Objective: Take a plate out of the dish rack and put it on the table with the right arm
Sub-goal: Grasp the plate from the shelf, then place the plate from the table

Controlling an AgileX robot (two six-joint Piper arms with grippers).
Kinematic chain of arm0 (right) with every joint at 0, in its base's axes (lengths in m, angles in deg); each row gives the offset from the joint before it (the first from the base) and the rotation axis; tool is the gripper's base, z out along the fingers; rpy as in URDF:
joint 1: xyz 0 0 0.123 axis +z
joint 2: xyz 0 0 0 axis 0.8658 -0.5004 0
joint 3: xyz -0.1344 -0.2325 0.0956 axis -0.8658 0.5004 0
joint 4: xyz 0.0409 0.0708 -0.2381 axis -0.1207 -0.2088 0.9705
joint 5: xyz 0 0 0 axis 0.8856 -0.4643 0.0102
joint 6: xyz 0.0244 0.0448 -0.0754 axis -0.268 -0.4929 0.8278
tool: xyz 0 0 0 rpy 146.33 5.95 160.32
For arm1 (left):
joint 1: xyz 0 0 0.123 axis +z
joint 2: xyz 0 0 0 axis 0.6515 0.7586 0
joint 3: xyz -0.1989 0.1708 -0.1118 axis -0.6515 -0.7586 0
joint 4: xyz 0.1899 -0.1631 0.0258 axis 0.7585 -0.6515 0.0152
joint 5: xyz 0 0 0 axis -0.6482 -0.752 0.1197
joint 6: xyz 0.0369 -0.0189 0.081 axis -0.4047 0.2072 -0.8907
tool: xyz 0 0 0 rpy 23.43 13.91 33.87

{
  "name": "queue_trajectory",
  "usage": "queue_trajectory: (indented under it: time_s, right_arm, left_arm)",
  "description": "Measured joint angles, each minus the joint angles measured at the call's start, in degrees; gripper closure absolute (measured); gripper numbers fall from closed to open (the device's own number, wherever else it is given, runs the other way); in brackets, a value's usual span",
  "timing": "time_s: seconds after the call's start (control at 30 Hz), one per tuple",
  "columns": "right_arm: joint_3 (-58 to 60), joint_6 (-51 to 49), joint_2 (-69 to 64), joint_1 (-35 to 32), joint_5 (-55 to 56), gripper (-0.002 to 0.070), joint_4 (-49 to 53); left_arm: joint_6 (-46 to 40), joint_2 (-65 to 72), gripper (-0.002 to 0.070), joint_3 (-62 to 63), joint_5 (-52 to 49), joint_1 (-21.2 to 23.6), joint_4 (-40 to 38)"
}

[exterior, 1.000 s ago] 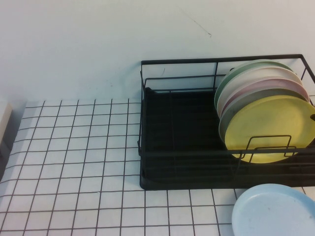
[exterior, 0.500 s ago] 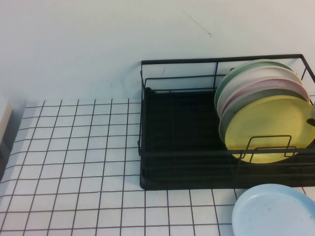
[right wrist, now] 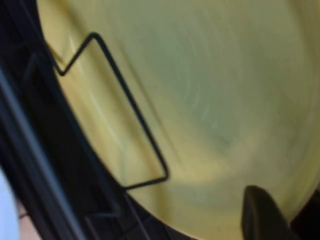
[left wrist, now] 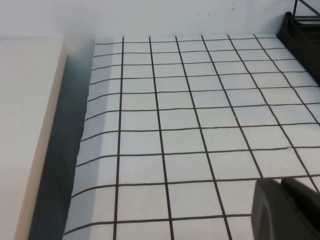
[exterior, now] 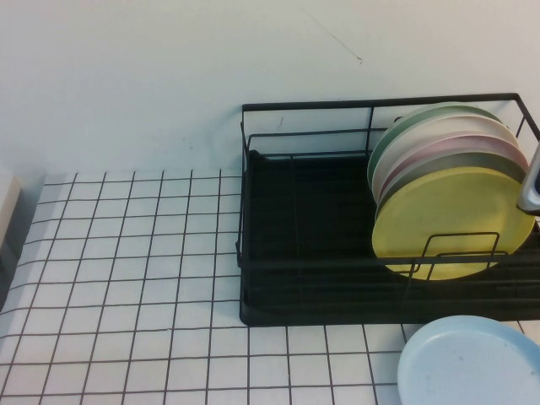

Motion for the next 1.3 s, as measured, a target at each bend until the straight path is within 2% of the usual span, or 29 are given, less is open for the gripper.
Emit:
queue_trajectory:
  time_s: [0.03, 0.13, 0.47, 0.77, 0.97, 1.2, 1.3]
  right_arm:
    - [0.0, 0.0, -0.1, 0.0, 0.7, 0.0568, -0.1]
    - [0.0, -0.2, -0.2, 0.0, 1.4, 0.0627, -0.9]
    - [-0.6, -0.6, 1.2, 0.0, -0.3, 0.0645, -3.3]
    - [-3.8, -1.4, 13.7, 0.0, -4.3, 0.0654, -5.0]
    - [-4.6, -11.0, 23.9, 0.0, -10.5, 0.0666, -5.1]
    - [-4.9, -29.6, 28.5, 0.0, -32.7, 0.0667, 1.7]
    - [-2.4, -37.8, 28.5, 0.0, -38.9, 0.0667, 6.1]
  left_arm:
    - [0.0, 0.0, 0.0678, 0.0, 0.0, 0.0, 0.0]
    - [0.0, 0.0, 0.0678, 0.0, 0.0, 0.0, 0.0]
    - [0.0, 0.0, 0.0678, 0.0, 0.0, 0.0, 0.0]
    - [0.0, 0.0, 0.0678, 0.0, 0.0, 0.0, 0.0]
    - [0.0, 0.0, 0.0678, 0.0, 0.0, 0.0, 0.0]
    - [0.2, 0.0, 0.0678, 0.0, 0.0, 0.0, 0.0]
    - [0.1, 0.0, 0.0678, 0.0, 0.0, 0.0, 0.0]
